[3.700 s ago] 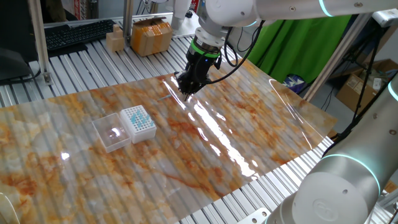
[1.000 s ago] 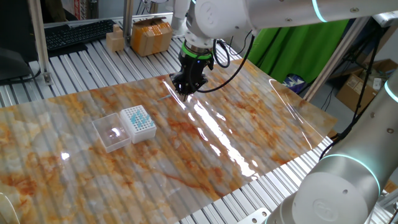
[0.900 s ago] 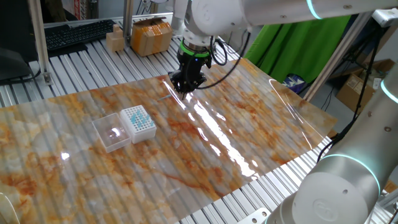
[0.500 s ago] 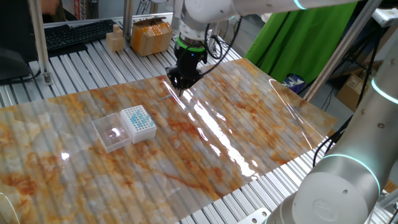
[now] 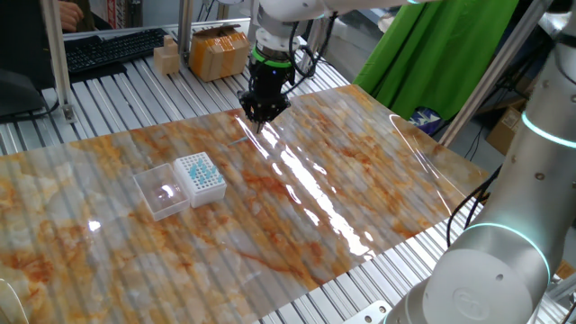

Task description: Insert a medium pipette tip into the holder for medium pipette tips

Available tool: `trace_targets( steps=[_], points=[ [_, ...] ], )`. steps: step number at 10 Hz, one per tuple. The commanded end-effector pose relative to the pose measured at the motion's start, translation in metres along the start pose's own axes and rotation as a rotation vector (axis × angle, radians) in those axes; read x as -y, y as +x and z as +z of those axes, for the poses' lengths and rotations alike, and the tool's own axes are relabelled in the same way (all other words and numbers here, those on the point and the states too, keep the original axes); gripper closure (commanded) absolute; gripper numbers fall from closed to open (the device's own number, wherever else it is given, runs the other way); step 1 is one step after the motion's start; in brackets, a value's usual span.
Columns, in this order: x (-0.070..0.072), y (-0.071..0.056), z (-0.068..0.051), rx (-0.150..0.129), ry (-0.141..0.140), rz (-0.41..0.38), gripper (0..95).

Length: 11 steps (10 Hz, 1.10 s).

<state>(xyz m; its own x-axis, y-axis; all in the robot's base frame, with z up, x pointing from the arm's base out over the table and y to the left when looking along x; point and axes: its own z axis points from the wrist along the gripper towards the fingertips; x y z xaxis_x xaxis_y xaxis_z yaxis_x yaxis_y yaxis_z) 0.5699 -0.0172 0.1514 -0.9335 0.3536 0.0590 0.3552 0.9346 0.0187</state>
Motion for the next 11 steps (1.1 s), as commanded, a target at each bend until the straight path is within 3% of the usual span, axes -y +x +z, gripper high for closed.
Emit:
trace_targets(
  steps=[1, 4, 8, 11],
  points=[
    [0.002, -0.006, 0.003, 0.003, -0.003, -0.003, 95.0],
    [0.009, -0.02, 0.01, 0.008, -0.007, -0.03, 95.0],
    [0.009, -0.041, 0.026, 0.011, -0.022, -0.06, 95.0],
    [0.009, -0.05, 0.035, 0.01, -0.025, -0.083, 95.0]
  ],
)
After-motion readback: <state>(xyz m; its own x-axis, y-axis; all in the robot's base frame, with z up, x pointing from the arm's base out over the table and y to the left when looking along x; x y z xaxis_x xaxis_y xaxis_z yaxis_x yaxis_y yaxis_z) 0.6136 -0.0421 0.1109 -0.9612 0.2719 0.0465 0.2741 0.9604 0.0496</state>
